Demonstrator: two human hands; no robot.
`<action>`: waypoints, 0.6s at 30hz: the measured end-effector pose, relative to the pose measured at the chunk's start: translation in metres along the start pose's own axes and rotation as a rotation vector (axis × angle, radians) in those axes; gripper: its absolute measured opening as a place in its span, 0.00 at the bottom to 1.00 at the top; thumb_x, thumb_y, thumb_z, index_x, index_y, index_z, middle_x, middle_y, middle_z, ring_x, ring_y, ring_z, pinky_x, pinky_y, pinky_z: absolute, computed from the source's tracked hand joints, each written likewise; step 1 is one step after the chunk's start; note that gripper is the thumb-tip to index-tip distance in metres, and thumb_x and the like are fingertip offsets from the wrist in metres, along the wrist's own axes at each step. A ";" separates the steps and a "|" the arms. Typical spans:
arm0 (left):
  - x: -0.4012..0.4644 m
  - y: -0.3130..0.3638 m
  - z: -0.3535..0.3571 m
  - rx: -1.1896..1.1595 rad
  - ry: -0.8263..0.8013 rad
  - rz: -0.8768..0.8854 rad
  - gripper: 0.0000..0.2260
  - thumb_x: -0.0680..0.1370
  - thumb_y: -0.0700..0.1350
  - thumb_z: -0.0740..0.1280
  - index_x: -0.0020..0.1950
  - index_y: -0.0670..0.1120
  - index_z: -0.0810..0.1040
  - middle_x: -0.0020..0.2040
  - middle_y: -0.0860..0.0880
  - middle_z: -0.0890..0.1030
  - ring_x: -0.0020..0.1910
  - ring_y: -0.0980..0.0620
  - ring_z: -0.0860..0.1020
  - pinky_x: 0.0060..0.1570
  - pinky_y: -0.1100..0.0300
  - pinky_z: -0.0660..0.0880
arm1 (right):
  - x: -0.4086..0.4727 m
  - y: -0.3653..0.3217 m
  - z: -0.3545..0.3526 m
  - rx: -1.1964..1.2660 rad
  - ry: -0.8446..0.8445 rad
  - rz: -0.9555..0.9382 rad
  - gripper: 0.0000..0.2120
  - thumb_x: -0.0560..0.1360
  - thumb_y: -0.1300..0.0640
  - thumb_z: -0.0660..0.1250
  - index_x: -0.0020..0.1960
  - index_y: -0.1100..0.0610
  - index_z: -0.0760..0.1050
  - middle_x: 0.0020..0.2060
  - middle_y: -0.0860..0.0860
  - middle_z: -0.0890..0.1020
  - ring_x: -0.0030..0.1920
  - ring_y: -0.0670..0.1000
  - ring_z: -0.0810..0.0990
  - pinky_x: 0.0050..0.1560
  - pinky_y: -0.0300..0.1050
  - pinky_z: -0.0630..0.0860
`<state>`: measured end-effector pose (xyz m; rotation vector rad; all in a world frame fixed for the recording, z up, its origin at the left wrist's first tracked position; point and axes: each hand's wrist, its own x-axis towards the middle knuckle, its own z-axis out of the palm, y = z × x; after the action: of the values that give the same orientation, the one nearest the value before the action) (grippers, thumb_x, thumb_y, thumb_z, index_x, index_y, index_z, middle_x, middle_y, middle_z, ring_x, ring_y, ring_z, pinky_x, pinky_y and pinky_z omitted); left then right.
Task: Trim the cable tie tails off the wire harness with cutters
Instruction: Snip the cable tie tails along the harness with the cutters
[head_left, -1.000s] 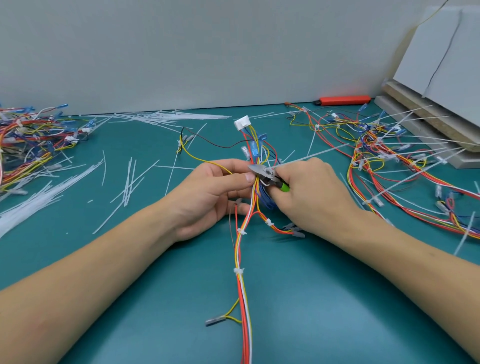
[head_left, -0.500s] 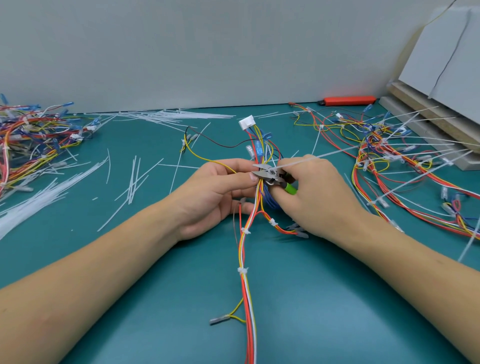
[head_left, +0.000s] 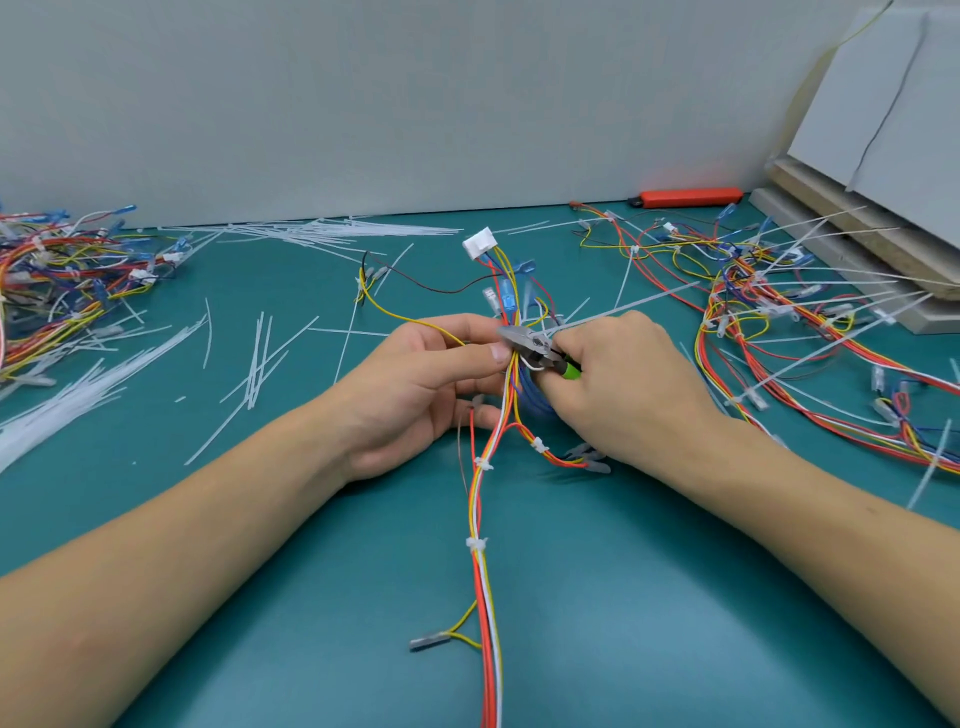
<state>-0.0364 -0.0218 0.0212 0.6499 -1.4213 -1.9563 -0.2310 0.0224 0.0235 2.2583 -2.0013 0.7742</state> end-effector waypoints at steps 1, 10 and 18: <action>0.000 0.000 0.000 0.000 0.000 -0.001 0.07 0.80 0.38 0.65 0.58 0.40 0.78 0.41 0.47 0.84 0.36 0.53 0.81 0.34 0.61 0.77 | 0.001 -0.001 0.000 -0.018 -0.009 -0.004 0.18 0.73 0.47 0.62 0.29 0.54 0.62 0.26 0.52 0.68 0.35 0.64 0.71 0.32 0.49 0.63; -0.001 0.002 0.002 -0.013 0.002 -0.011 0.08 0.79 0.38 0.66 0.57 0.41 0.79 0.44 0.45 0.84 0.37 0.51 0.82 0.34 0.61 0.77 | -0.002 -0.004 -0.004 0.002 -0.001 -0.007 0.19 0.74 0.50 0.65 0.30 0.54 0.61 0.26 0.53 0.68 0.35 0.65 0.70 0.31 0.50 0.63; -0.001 0.002 0.002 -0.022 0.010 -0.018 0.11 0.79 0.39 0.67 0.60 0.39 0.78 0.44 0.45 0.84 0.39 0.51 0.82 0.35 0.62 0.77 | -0.002 -0.003 -0.004 0.046 0.014 0.008 0.15 0.74 0.51 0.66 0.33 0.57 0.68 0.27 0.54 0.71 0.35 0.62 0.71 0.33 0.52 0.71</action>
<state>-0.0369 -0.0201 0.0238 0.6636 -1.3907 -1.9778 -0.2298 0.0256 0.0268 2.2644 -2.0079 0.8424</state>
